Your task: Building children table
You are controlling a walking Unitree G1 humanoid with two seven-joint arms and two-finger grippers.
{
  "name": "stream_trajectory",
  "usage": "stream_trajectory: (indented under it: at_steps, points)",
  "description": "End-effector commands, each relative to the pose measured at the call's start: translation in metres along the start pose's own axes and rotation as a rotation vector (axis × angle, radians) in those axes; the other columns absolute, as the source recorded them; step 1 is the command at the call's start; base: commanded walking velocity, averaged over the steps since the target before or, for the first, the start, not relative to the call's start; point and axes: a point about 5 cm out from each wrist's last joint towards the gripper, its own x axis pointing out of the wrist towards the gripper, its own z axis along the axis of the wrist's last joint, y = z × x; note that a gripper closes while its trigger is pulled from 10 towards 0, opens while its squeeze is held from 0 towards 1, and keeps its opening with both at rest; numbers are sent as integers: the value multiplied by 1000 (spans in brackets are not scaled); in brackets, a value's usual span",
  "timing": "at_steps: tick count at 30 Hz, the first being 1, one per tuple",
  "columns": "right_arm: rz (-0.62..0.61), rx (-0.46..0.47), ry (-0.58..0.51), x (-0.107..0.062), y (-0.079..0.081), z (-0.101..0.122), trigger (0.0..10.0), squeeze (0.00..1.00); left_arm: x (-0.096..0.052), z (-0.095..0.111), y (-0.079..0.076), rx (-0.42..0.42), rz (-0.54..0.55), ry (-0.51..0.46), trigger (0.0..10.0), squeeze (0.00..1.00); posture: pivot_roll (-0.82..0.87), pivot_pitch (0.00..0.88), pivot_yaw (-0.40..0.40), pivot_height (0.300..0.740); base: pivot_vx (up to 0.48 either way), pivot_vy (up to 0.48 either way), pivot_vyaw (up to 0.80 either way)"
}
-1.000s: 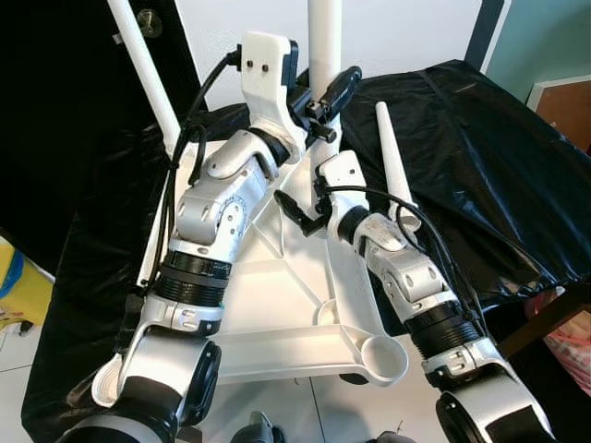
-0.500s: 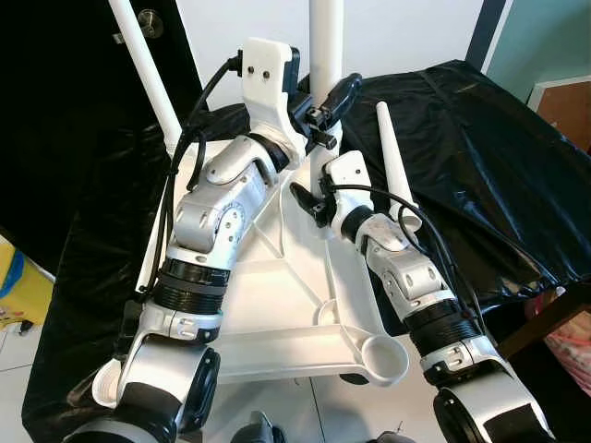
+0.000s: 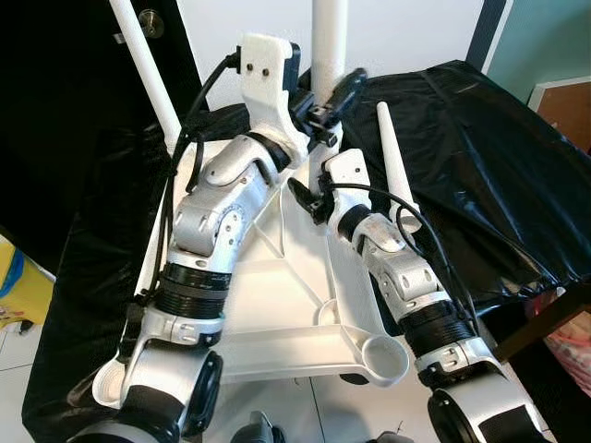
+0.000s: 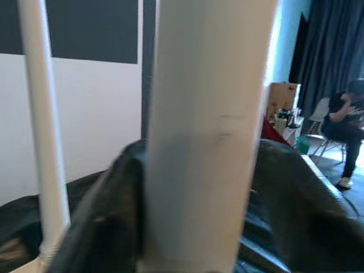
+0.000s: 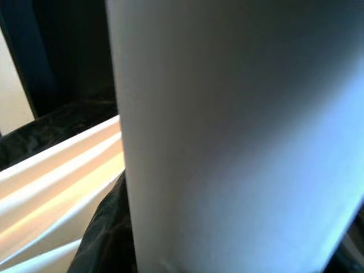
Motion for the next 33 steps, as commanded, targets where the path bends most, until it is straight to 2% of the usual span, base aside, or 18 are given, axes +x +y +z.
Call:
stream_trajectory:
  at_steps: [1, 8, 9, 10, 11, 12, 17, 24, 25, 30, 31, 33]
  points:
    - [-52, 23, 12, 2, -6, -1, 10000, 0, 1, 1, -12, -8, -95, -4, 10000, 1000, -38, 0, 39, 740, 0, 0, 0]
    - [-137, 35, -4, 0, -15, 0, 10000, 0, -3, 5, -5, 44, -74, -8, 10000, 1000, -39, 0, 33, 740, 0, 0, 0]
    - [-171, 42, -14, 0, -19, 1, 10000, 0, -4, 7, -2, 55, -61, -10, 10000, 894, -38, 0, 29, 740, 0, 0, 0]
    - [-171, 42, -14, 0, -19, 1, 10000, 0, -4, 7, -2, 55, -61, -10, 10000, 894, -38, 0, 29, 740, 0, 0, 0]
    - [-199, 55, -20, -1, -22, 2, 10000, 0, -5, 8, 1, 65, -51, -11, 10000, 165, -38, 0, 28, 740, 0, 0, 0]
    - [-221, 60, -29, -2, -24, 2, 10000, 0, -6, 10, 5, 82, -35, -12, 10000, 0, -39, 0, 26, 740, 0, 0, 0]
    - [-248, 69, -48, -5, -27, 7, 10000, 0, -13, 8, 17, 134, 31, 15, 10000, 0, -42, 18, 11, 740, 0, 0, 0]
    - [-265, 55, -57, -7, -30, 8, 10000, 0, -20, 4, 23, 185, 79, 31, 10000, 0, -43, 25, 5, 740, 0, 0, 0]
    - [-270, 49, -60, -8, -30, 8, 10000, 0, -25, 0, 27, 218, 103, 45, 10000, 0, -44, 29, 2, 740, 0, 0, 0]
    - [-280, 43, -73, -9, -32, 10, 10000, 0, -38, -9, 33, 277, 147, 77, 10000, 0, -49, 30, -2, 740, 0, 0, 0]
    - [-284, 39, -83, -10, -33, 11, 10000, 0, -47, -14, 37, 298, 169, 98, 10000, 0, -51, 31, -3, 740, 0, 0, 0]
    - [-284, 39, -83, -10, -33, 11, 10000, 0, -47, -14, 37, 298, 169, 98, 10000, 0, -51, 31, -3, 740, 0, 0, 0]
